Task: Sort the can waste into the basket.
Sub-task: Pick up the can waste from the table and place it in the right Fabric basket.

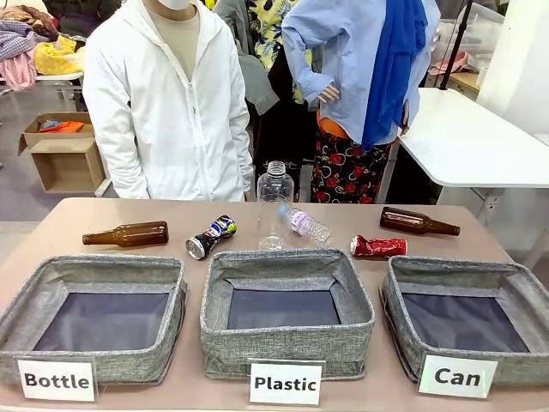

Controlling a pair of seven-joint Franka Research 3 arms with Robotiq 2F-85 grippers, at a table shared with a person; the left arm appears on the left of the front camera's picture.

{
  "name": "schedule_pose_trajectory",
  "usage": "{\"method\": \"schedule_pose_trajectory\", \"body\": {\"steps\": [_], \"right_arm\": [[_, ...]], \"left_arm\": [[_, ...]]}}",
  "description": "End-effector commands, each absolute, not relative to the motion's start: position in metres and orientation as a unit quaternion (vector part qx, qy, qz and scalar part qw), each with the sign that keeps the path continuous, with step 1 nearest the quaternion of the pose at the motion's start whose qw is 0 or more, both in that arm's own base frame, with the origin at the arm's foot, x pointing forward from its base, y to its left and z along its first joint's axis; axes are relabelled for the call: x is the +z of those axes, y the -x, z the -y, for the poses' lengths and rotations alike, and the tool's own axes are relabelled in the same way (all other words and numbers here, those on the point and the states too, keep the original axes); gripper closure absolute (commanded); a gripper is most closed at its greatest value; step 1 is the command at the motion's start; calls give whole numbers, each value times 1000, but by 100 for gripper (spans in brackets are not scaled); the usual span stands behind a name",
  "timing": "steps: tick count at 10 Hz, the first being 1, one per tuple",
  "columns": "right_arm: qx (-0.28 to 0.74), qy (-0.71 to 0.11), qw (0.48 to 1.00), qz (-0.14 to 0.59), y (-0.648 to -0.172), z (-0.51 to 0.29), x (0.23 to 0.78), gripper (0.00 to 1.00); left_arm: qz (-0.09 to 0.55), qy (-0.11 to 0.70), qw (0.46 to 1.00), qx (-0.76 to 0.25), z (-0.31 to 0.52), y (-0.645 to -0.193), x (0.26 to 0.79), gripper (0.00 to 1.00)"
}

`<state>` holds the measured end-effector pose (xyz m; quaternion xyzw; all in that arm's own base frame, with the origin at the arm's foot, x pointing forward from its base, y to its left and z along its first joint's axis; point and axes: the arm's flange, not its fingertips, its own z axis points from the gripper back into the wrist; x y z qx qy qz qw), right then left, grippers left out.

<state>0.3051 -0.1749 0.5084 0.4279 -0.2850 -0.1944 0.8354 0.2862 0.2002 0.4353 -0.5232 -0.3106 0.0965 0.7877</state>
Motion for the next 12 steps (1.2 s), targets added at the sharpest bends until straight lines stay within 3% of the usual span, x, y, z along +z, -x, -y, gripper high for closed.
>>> {"method": "schedule_pose_trajectory", "body": {"steps": [1, 4, 6, 8, 9, 12], "right_arm": [[-86, -370, 889, 255, -330, 140, 520, 0], [62, -201, 966, 153, -396, 38, 523, 0], [77, -73, 990, 96, -436, -30, 499, 0], [72, 24, 991, 106, -452, -65, 488, 0], [102, -73, 984, 129, -439, -42, 508, 0], [29, -202, 957, 206, -349, 96, 557, 0]], "left_arm": [[322, 526, 782, 87, -201, -289, 435, 0], [322, 526, 782, 87, -201, -289, 435, 0], [322, 526, 782, 87, -201, -289, 435, 0], [322, 526, 782, 87, -201, -289, 435, 0], [322, 526, 782, 87, -201, -289, 435, 0], [322, 526, 782, 87, -201, -289, 435, 0]]}}
